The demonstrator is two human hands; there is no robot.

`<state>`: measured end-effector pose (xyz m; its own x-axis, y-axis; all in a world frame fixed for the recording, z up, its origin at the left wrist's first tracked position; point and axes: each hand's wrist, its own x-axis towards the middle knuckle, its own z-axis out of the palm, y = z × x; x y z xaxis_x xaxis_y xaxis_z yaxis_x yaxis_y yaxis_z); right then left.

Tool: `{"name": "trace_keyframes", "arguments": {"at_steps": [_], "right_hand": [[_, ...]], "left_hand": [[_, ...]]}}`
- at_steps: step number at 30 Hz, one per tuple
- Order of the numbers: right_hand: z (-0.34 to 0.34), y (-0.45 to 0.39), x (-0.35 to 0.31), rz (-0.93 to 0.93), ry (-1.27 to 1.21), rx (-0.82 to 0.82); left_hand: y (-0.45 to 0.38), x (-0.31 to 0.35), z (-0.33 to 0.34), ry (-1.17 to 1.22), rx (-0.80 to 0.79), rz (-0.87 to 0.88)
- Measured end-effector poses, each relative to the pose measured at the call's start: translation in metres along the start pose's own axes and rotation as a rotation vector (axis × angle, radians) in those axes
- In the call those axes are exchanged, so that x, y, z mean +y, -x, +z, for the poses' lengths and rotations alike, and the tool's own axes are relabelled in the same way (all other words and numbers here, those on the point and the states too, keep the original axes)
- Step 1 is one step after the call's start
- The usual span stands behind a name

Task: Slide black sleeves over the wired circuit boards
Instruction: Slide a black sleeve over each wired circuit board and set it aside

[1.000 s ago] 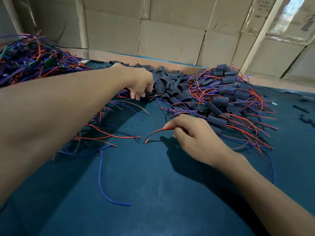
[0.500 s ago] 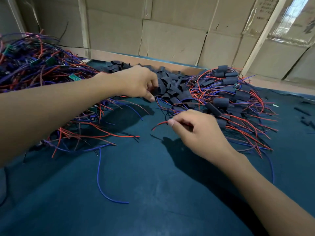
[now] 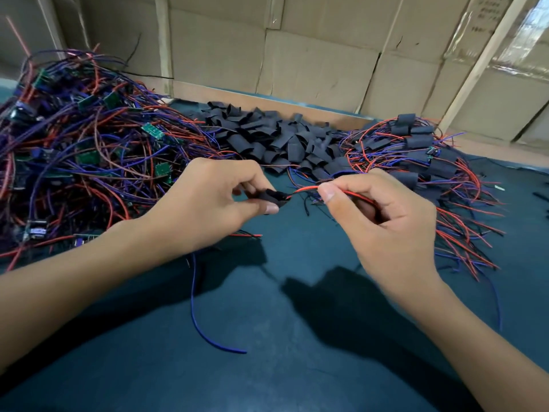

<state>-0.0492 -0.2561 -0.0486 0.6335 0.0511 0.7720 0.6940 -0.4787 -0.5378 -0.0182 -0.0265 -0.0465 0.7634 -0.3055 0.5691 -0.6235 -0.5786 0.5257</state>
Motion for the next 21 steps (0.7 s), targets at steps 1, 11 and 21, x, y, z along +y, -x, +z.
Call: {"name": "trace_keyframes", "arguments": {"at_steps": [1,11,21], "right_hand": [[-0.001,-0.001,-0.001,-0.006,-0.011,0.006],[0.005,0.004,0.000,-0.016,0.049,-0.189],[0.003,0.008,0.024,0.240,0.094,-0.513]], "left_hand": [[0.000,0.000,0.000,-0.002,-0.006,0.004],[0.005,0.006,0.003,0.028,-0.013,0.084],[0.000,-0.007,-0.011,-0.121,0.160,0.112]]}}
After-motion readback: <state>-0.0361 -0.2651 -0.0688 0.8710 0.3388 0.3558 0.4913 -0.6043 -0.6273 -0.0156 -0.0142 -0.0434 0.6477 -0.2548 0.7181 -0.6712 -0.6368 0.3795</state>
